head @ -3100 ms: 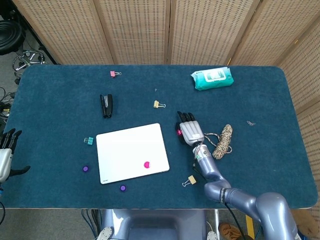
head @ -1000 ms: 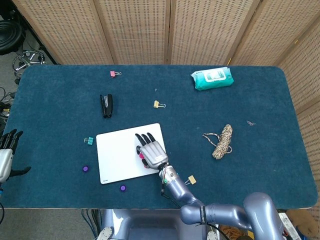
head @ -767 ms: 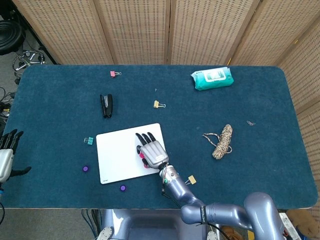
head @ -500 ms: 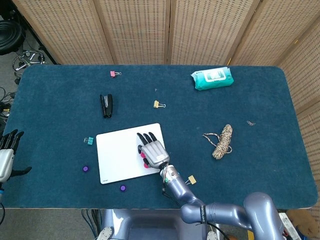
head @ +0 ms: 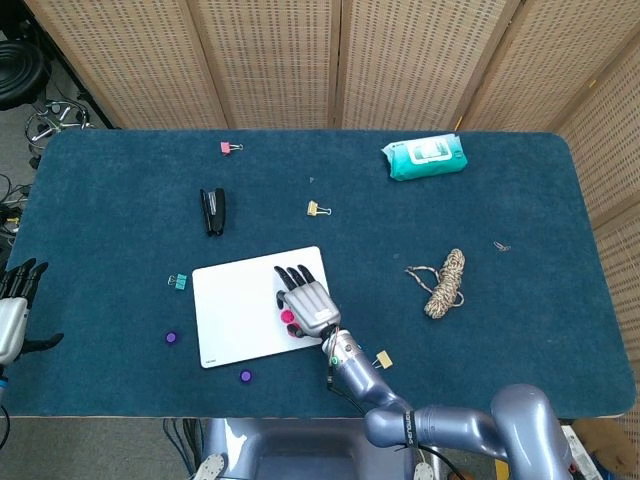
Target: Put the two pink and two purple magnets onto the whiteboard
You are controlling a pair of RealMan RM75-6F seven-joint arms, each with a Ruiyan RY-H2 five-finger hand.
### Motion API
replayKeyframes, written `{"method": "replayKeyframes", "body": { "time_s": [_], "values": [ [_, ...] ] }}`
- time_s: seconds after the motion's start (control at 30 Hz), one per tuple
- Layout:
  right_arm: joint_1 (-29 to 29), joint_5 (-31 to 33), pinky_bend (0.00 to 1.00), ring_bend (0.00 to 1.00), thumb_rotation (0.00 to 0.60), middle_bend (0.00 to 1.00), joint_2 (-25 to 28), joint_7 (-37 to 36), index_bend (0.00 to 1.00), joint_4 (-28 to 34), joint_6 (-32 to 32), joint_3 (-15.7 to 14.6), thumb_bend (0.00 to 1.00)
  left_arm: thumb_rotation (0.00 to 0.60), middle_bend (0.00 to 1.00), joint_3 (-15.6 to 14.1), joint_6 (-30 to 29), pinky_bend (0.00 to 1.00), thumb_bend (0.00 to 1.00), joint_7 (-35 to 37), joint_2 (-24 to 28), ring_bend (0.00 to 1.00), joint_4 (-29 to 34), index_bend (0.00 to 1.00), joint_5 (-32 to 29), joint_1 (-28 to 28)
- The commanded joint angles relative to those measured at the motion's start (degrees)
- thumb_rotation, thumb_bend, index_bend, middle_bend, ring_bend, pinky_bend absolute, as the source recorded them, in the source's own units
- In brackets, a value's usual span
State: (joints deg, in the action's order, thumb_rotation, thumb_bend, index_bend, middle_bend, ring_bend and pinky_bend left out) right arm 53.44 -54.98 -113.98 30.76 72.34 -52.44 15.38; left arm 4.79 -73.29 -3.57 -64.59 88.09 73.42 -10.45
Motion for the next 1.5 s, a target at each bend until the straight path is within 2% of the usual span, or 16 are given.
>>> {"method": "replayKeyframes", "body": {
  "time_s": [0.03,0.2,0.27,0.43,0.57,0.7,0.8,0.87,1.1,1.3,1.5],
  "values": [
    [-0.01,0.09,0.0,0.0,0.6,0.0,0.07,0.19,0.41,0.02,-0.1,-0.07,0.21,0.6,0.0,0.0,-0.1,0.0,0.0,-0.01,0.0,0.0,0.0,0.0,0.06,0.02],
    [-0.13,0.44,0.0,0.0,0.6,0.0,0.36,0.21,0.41,0.57,-0.44,0.2,0.2,0.6,0.0,-0.03,-0.12,0.0,0.0,0.06,0.0,0.0,-0.05,0.0,0.14,0.03],
    [-0.29,-0.22,0.0,0.0,0.6,0.0,1.21,-0.82,0.41,2.51,-1.29,1.22,0.2,0.6,0.0,-0.07,0.02,0.0,0.0,0.05,-0.02,0.0,-0.11,0.0,0.11,-0.01],
    [-1.49,-2.55,0.0,0.0,0.6,0.0,6.07,-2.19,0.42,9.2,-3.07,1.94,0.2,0.6,0.0,-0.25,0.58,0.0,0.0,-0.03,-0.03,0.0,0.02,0.0,0.13,-0.21],
    [-3.57,-5.35,0.0,0.0,0.6,0.0,11.11,-2.93,0.39,13.65,-5.22,0.93,0.2,0.6,0.0,-0.46,0.64,0.0,0.0,0.01,0.09,0.0,0.29,0.0,0.6,-0.28],
    [-8.17,-10.35,0.0,0.0,0.6,0.0,18.8,-5.94,0.3,18.74,-8.69,-2.32,0.17,0.6,0.0,-0.79,0.75,0.0,0.0,-0.14,-0.03,0.0,0.52,0.0,1.32,-0.45],
    [-11.78,-14.08,0.0,0.0,0.6,0.0,24.63,-7.68,0.23,21.49,-11.3,-5.5,0.04,0.6,0.0,-1.14,1.5,0.0,0.0,0.02,-0.06,0.0,0.9,0.0,1.88,-0.82],
    [-14.01,-16.68,0.0,0.0,0.6,0.0,28.51,-8.67,0.2,23.22,-12.89,-7.73,0.0,0.6,0.0,-1.26,1.82,0.0,0.0,-0.09,-0.08,0.0,1.11,0.0,2.14,-1.06],
    [-23.52,-26.58,0.0,0.0,0.6,0.0,41.16,-16.13,0.17,25.58,-20.94,-16.25,0.0,0.6,0.0,-0.98,2.0,0.0,0.0,-3.02,-1.22,0.0,2.9,0.0,4.04,-2.88],
    [-30.47,-31.03,0.0,0.0,0.6,0.0,47.56,-20.66,0.14,25.35,-26.24,-21.7,0.0,0.6,0.0,-2.13,3.25,0.0,0.0,-6.9,-2.47,0.0,5.29,0.0,6.34,-4.45],
    [-37.48,-34.08,0.0,0.0,0.6,0.0,50.55,-25.57,0.13,23.68,-32.95,-24.77,0.0,0.6,0.0,-2.99,4.02,0.0,0.0,-9.45,-3.88,0.0,7.18,0.0,6.23,-4.88]
  ]
}}
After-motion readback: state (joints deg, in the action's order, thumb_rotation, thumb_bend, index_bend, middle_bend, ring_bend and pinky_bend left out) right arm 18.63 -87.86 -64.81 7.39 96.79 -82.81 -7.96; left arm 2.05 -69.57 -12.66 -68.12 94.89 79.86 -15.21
